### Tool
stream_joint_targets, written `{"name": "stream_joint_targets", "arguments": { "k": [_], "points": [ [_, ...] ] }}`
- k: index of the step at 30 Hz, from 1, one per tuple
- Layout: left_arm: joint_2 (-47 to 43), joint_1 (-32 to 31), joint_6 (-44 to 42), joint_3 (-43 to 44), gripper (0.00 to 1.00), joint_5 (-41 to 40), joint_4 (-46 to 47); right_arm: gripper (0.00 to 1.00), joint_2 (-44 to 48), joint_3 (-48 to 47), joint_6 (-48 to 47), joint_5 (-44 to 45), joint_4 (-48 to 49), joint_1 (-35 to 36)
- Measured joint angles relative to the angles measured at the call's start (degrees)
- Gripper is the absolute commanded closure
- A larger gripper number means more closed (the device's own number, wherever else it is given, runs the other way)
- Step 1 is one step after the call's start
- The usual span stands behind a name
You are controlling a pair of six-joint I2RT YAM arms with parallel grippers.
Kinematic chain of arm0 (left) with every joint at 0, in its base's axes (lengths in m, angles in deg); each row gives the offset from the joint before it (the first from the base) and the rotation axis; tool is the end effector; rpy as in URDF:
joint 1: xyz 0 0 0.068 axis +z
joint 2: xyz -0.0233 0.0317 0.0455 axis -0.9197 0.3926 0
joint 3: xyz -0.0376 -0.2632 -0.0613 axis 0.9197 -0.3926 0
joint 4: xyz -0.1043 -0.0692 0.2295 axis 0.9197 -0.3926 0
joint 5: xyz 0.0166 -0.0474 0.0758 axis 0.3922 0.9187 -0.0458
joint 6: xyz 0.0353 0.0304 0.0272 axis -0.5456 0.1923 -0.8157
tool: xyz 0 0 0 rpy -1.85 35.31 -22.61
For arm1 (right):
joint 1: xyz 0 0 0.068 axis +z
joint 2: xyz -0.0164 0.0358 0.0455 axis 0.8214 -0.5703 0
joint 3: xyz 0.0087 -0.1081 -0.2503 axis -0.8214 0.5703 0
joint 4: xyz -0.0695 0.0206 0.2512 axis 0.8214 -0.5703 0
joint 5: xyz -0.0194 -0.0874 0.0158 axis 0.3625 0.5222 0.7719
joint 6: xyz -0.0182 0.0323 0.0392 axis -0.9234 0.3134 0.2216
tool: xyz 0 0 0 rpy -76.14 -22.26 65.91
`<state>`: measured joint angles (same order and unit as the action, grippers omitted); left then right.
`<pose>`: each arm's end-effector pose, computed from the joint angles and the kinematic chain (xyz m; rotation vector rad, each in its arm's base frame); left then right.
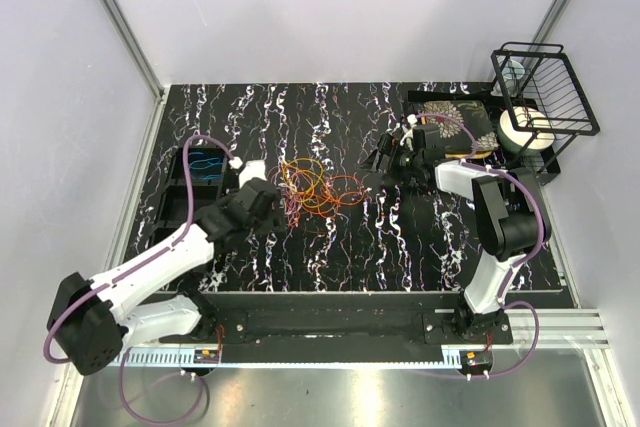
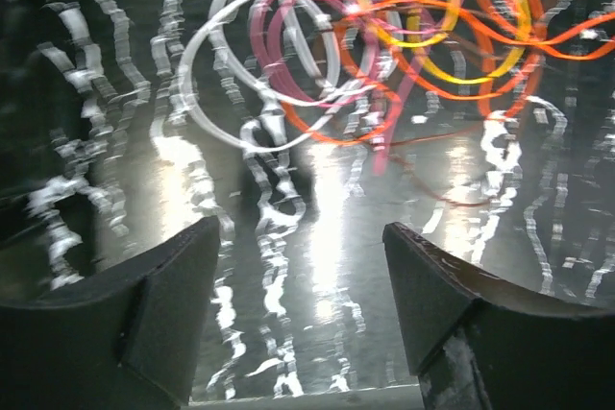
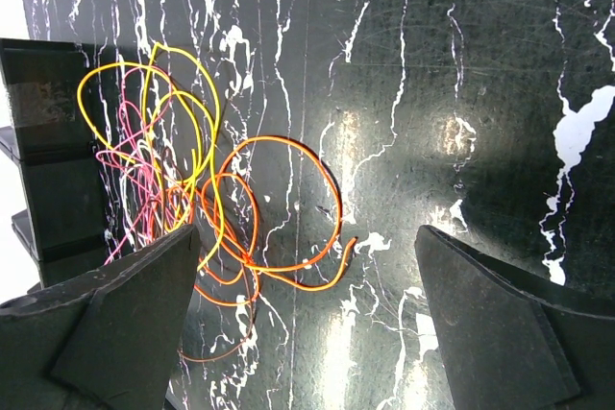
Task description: Untangle the cables
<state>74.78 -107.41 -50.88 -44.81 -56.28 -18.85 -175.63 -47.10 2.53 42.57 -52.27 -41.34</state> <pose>0.1695 -0.1280 0.2394 -0.0870 2.3899 -0.1844 0.3610 0.1059 0.1624 0.1116 2.3610 0.9442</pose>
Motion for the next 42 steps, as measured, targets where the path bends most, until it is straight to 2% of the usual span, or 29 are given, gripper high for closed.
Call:
{"name": "stream_joint_targets", "arguments": {
  "k": [9,15,21,27,31,36,42],
  "points": [
    [9.6,-2.38,1.9,0.02,0.42,0.92,10.75,0.0,-0.94,-0.61,0.0,-0.02,-0.72,0.0],
    [15.98,-2.38,2.73,0.72,0.5,1.14,13.14,0.0,-0.94,-0.63,0.0,-0.04,-0.72,0.0],
    [18.53,-2.38,3.37,1.66,0.59,1.11,14.45,0.0,-0.96,-0.7,0.02,-0.07,-0.72,0.0],
    [19.5,-2.38,3.56,2.03,0.75,1.11,15.3,0.0,-0.96,-0.74,0.02,-0.09,-0.72,0.0],
    [19.91,-2.38,3.87,2.03,0.77,1.16,15.34,0.0,-1.18,-0.83,0.02,-0.11,-0.72,0.0],
    [19.91,-2.43,4.37,2.03,0.65,1.11,15.15,0.0,-1.64,-0.94,0.02,-0.26,-0.7,0.0],
    [19.91,-2.67,5.35,2.03,0.65,1.09,15.13,0.0,-1.7,-0.94,0.04,-0.59,-0.7,0.0]
  ]
}}
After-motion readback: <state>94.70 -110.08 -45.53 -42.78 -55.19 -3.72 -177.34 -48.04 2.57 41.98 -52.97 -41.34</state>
